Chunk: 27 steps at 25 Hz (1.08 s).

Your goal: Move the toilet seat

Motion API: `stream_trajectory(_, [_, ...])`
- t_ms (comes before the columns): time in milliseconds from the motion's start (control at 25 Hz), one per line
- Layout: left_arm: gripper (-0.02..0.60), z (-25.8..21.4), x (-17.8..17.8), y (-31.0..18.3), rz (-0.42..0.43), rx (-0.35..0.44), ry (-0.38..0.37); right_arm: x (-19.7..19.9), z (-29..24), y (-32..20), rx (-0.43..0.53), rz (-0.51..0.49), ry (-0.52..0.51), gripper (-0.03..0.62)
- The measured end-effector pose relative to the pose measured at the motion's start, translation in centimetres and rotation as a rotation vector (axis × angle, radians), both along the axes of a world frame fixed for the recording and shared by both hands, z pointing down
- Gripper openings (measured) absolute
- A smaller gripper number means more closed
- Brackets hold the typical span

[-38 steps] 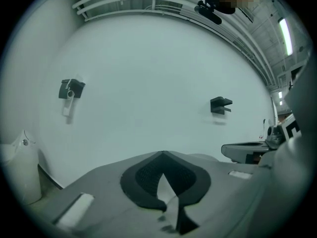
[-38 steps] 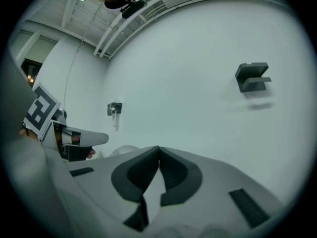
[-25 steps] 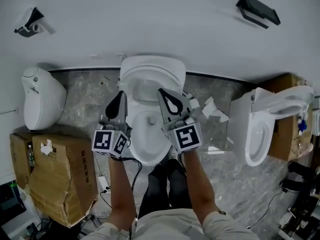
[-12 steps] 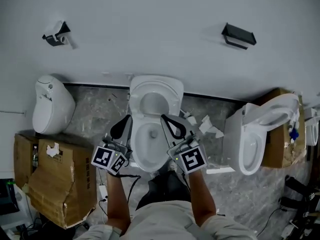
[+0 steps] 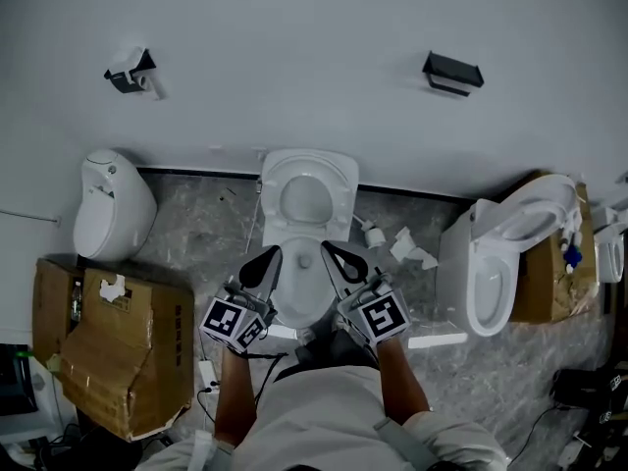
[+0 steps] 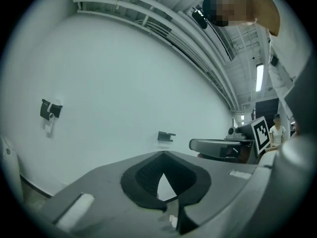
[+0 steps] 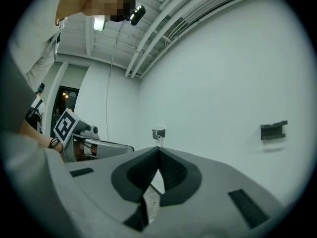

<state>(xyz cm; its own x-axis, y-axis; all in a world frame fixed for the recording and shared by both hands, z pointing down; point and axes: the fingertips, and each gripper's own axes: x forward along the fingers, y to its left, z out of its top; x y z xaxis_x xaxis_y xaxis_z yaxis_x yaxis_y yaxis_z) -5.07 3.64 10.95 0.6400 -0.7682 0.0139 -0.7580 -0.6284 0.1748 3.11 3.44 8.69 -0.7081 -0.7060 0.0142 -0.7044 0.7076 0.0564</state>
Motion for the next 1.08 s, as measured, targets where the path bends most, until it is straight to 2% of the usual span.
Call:
stream_trajectory(280, [-0.005,-0.6,0.6,2.5,0.033,0.007,-0.001,-0.3,0.2,2.5,-0.026,-0.034,0.014,-0.002])
stream_trajectory(440, [-0.005,-0.9,0.5,2.9,0.039,0.015,-0.005,-0.6,-0.3,3.1,-0.076,-0.044,0.012,-0.002])
stream_trajectory(1080, [-0.005,-1.2,0.3,3.6,0.041,0.030,-0.006,-1.1,-0.4,4.0,-0.058,-0.054,0.016,-0.002])
